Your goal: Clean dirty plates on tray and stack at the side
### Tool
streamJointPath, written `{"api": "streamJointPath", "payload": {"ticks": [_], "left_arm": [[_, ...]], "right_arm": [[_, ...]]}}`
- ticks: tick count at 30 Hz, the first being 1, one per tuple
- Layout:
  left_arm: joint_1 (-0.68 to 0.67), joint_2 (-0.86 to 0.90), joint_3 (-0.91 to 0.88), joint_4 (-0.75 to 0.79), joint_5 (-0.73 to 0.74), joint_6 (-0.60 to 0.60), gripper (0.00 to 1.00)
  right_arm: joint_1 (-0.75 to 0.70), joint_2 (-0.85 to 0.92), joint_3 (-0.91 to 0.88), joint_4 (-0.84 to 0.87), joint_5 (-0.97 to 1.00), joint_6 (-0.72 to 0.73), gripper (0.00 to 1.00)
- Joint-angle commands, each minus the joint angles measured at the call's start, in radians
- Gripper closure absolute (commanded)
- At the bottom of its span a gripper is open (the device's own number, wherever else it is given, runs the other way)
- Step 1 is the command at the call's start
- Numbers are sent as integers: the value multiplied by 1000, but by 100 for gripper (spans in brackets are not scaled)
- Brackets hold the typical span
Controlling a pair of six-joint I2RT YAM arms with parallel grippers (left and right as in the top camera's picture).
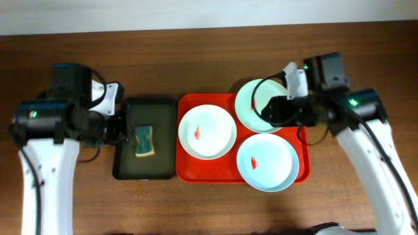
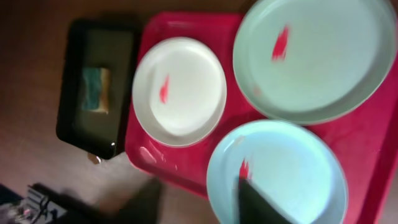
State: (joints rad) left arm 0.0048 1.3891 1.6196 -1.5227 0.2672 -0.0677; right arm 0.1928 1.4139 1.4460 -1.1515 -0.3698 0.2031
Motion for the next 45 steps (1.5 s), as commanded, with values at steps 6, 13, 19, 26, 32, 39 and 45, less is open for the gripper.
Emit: {"api": "streamJointPath", "payload": {"ticks": [6, 13, 19, 26, 32, 39, 45], "left_arm": [[-4, 128, 17, 0, -98, -48, 82], [-4, 137, -24, 22, -100, -48, 55], [-4, 137, -62, 32, -100, -48, 55], [-4, 137, -81, 34, -100, -48, 57], [-4, 137, -81, 33, -100, -48, 57], [-4, 137, -81, 38, -100, -48, 58], [-4, 137, -90, 45, -156, -79, 63]], "right_arm": [[65, 322, 12, 11, -19, 2, 62], [140, 491, 12, 166, -13, 27, 62], [182, 515, 10, 221, 158, 113, 62], [208, 529, -57, 300, 173, 158, 69], [208, 534, -154, 435, 172, 177, 72], [208, 536, -193, 484, 172, 199, 94], [208, 536, -193, 482, 169, 225, 96]]}}
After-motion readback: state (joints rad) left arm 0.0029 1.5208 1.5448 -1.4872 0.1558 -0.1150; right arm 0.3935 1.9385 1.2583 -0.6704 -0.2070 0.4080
